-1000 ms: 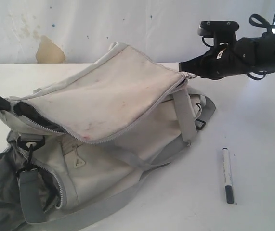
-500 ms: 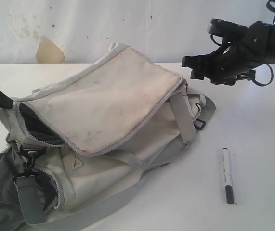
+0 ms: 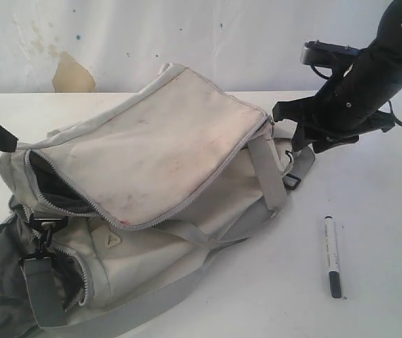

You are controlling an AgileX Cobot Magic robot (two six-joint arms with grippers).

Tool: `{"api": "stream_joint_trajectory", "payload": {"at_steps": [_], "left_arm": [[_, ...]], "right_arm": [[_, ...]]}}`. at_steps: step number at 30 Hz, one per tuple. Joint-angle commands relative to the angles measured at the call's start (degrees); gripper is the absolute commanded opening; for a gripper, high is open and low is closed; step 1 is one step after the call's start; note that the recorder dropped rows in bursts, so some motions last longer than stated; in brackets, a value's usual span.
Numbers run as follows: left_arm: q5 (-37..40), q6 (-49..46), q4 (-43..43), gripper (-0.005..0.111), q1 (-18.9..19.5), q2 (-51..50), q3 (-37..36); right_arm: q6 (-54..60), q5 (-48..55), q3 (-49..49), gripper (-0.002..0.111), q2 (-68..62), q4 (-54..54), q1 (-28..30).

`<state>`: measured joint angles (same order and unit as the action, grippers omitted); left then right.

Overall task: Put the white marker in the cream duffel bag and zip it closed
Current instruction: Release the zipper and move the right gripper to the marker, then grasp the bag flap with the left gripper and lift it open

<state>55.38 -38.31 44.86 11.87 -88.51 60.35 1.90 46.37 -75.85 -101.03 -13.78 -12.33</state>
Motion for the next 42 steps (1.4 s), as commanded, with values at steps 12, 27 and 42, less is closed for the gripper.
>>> {"api": "stream_joint_trajectory", "payload": {"at_steps": [12, 27, 42], "left_arm": [[-0.32, -0.17, -22.3, 0.074, -12.25, 15.32, 0.4], [-6.82, -2.72, -31.42, 0.074, -37.53, 14.73, 0.28], [-37.47, -20.86, -31.21, 0.074, -46.94, 9.76, -18.74]], "right_arm": [[0.29, 11.87, 0.86, 0.03, 4.09, 0.41, 0.26], [-1.9, 9.67, 14.29, 0.03, 10.09, 2.07, 0.32], [-1.9, 6.61, 15.93, 0.03, 10.3, 2.07, 0.32]]}}
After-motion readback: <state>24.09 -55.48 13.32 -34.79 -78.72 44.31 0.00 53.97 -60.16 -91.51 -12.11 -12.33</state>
